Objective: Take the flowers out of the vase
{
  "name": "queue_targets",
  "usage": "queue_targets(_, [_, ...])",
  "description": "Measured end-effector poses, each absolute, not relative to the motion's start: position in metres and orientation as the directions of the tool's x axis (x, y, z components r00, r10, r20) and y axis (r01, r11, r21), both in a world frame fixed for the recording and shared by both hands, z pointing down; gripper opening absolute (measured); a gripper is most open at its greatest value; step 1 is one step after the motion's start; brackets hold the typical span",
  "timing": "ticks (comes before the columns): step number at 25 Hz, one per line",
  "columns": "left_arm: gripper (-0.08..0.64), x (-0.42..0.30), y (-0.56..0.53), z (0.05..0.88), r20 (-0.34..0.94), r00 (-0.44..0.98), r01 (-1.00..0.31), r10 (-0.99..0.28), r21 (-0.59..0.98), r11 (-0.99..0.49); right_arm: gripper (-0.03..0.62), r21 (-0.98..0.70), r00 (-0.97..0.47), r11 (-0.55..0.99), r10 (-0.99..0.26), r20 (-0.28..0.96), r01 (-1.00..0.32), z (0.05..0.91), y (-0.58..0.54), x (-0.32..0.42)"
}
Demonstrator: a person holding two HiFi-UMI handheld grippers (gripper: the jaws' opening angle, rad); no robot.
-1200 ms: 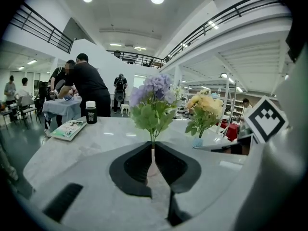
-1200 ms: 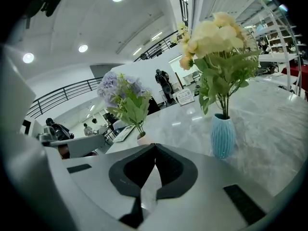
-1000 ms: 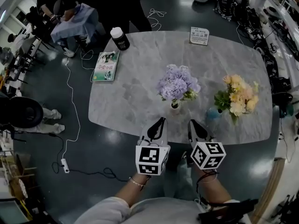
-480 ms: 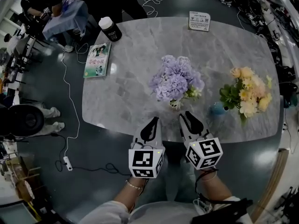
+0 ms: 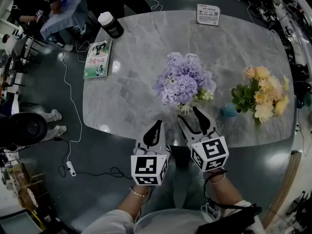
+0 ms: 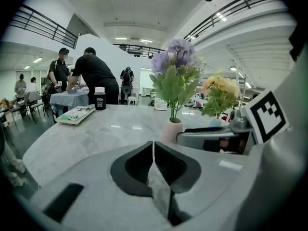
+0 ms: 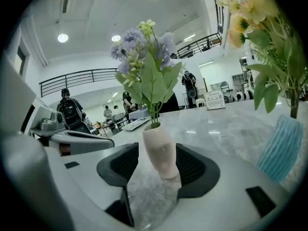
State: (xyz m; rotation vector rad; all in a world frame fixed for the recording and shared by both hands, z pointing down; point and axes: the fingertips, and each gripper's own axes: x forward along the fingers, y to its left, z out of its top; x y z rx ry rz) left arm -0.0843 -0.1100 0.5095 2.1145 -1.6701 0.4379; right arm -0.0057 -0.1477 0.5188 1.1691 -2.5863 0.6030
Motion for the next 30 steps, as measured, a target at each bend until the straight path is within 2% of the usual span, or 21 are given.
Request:
queue_targets(9, [0.011, -0.091, -0.107, 0.513, 0.494, 0.219, -0.976, -0.841, 0.12, -0.184, 0.224, -0.178, -0.655, 0.645, -0.648, 0.388, -0.743, 0.52, -0.159, -0.018])
queue_targets(22, [0.01, -0.089, -0.107, 0.515, 0.502, 0.249, -0.968, -0.828, 0.135, -0.21, 0.222, -0.131, -0.652, 0.659, -0.659, 0.373, -0.741, 0.526, -0.168, -0.021])
queue_targets(30, [0.027, -0.073, -0.115, 0.505, 0.481, 0.35, -0.936, -0.804, 0.199, -0.289, 0.222, -0.118, -0.678, 0.69, -0.638, 0.365, -0.714, 0.527, -0.167, -0.021])
